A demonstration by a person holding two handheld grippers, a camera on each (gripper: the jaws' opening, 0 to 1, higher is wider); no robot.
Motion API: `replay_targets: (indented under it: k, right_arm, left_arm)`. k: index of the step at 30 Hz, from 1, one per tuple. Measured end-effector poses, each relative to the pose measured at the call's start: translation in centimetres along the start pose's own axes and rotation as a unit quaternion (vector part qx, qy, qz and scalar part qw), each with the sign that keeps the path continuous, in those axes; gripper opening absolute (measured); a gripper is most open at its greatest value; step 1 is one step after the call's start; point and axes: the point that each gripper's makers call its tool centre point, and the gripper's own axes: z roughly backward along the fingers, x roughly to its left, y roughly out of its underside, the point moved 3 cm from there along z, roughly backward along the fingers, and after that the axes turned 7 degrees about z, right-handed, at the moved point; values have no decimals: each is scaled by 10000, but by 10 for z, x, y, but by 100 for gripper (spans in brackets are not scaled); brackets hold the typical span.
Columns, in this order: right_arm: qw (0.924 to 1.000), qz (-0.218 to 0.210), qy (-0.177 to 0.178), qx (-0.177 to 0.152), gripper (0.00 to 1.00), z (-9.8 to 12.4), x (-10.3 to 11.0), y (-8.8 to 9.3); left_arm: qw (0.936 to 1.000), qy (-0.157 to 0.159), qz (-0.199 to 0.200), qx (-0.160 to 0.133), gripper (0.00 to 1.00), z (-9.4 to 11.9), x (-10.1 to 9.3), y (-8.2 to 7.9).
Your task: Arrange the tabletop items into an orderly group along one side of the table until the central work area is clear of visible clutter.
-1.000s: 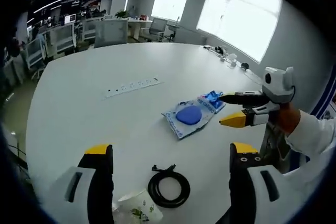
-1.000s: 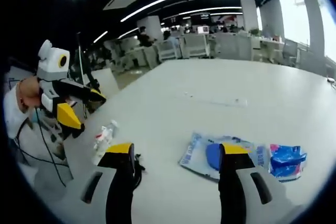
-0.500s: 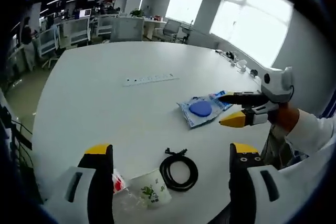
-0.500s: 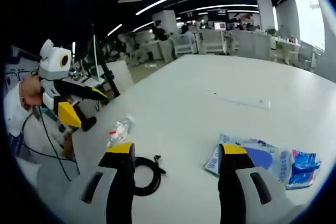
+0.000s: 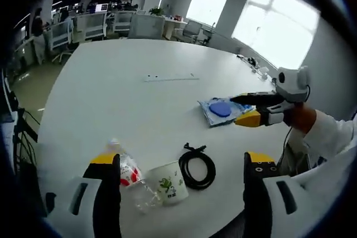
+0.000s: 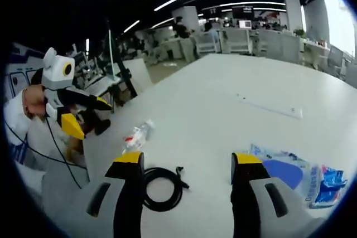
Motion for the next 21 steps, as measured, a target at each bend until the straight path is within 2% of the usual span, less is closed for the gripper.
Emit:
replay_targets:
  k: [21]
  right_arm:
    - [9992,84,-377,81,61,-39,31,-12]
  left_arm:
    - [9994,-75,326,-59,94,20,34,23]
